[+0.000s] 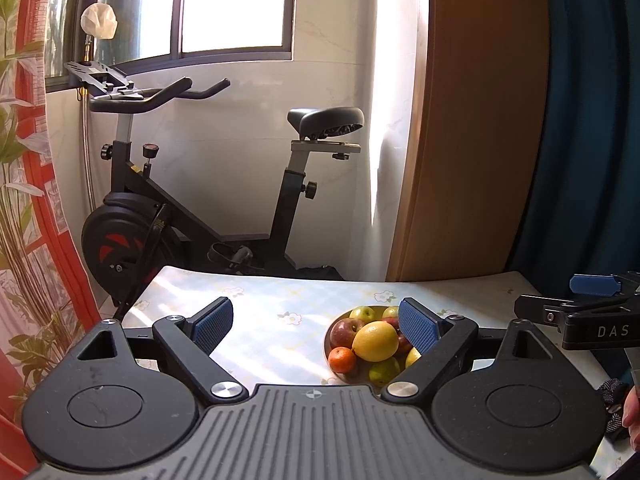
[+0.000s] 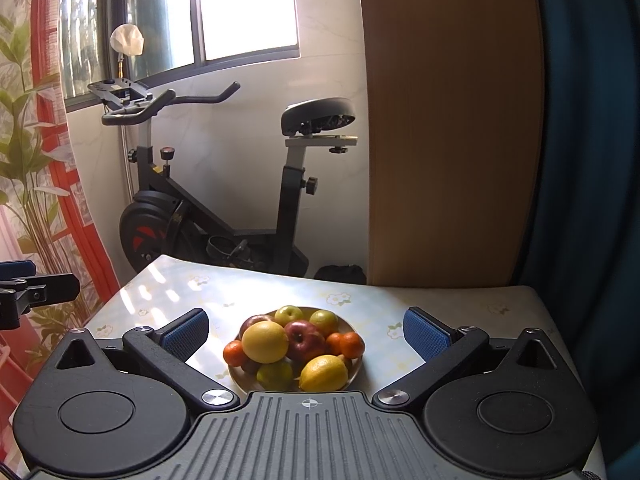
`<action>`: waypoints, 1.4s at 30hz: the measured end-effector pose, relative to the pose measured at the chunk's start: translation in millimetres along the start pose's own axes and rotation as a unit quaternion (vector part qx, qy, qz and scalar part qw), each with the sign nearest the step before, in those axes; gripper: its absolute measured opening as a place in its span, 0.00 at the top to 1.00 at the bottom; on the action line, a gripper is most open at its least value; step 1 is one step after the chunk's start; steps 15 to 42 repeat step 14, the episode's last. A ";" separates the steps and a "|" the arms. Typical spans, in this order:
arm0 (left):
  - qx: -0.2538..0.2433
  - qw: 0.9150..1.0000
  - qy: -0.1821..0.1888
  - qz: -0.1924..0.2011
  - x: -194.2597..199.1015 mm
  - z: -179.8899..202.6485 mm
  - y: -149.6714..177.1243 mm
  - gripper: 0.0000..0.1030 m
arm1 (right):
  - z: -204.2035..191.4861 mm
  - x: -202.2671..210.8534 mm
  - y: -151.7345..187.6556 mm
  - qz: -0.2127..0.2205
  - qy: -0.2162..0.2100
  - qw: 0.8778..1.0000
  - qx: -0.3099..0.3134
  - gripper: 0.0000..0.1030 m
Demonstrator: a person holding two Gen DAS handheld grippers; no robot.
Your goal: Organize fruits
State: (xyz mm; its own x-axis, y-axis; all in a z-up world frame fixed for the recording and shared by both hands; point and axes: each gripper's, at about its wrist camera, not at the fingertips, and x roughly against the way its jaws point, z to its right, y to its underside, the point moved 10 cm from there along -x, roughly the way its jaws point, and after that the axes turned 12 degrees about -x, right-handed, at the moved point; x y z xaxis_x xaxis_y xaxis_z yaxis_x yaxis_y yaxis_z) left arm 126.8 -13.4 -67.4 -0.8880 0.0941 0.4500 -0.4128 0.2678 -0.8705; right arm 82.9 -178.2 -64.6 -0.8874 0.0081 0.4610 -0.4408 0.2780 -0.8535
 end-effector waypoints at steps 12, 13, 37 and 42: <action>-0.001 1.000 0.008 0.001 -0.3 1.2 -0.5 0.11 | 0.0 0.1 0.0 0.001 0.000 1.000 0.000 0.00; -0.001 1.000 0.009 0.001 -0.4 1.3 -0.4 0.11 | -0.1 -0.1 -0.1 0.001 0.000 1.000 0.000 0.00; -0.001 1.000 0.009 0.001 -0.6 1.2 -0.1 0.11 | -0.1 0.2 0.1 0.001 0.000 1.000 0.000 0.00; -0.001 1.000 0.009 0.001 -0.6 1.2 -0.1 0.11 | -0.1 0.2 0.1 0.001 0.000 1.000 0.000 0.00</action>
